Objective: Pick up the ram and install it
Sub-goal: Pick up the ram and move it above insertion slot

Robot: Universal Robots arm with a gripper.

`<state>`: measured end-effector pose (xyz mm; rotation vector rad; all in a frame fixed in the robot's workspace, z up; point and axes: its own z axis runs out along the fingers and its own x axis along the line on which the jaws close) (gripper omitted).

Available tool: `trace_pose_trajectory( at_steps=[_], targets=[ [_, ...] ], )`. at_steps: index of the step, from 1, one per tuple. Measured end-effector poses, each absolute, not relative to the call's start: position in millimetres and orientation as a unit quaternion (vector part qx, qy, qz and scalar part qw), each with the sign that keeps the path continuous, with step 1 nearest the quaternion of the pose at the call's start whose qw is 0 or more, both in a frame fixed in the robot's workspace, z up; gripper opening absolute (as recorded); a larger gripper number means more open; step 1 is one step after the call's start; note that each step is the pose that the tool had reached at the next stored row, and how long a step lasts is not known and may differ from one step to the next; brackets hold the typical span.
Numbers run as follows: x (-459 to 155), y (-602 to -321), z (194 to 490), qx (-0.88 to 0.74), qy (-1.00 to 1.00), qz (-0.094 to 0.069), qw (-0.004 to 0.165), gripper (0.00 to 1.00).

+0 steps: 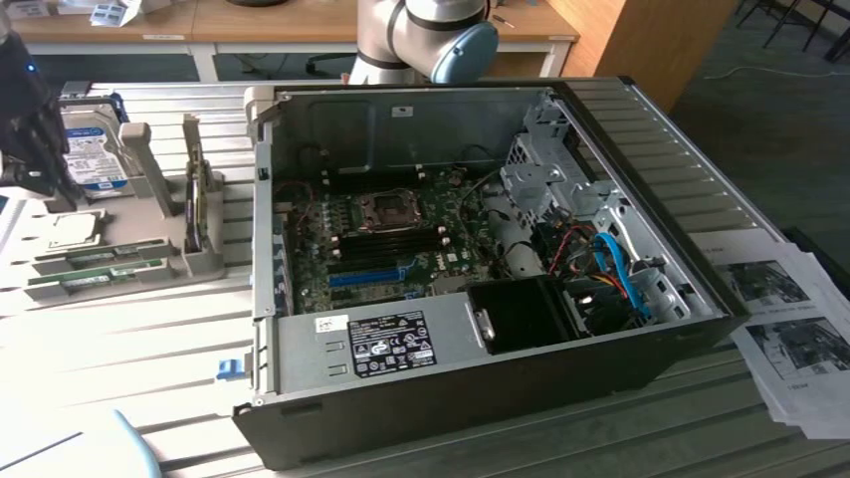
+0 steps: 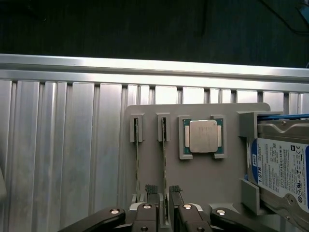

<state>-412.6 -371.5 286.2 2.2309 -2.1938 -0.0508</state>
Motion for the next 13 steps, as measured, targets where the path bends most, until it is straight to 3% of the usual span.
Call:
trace_pose_trajectory(
  at_steps=[13],
  targets=[
    [-412.6, -378.6, 285.3, 0.713, -0.701, -0.016, 0.006, 0.23]
  ],
)
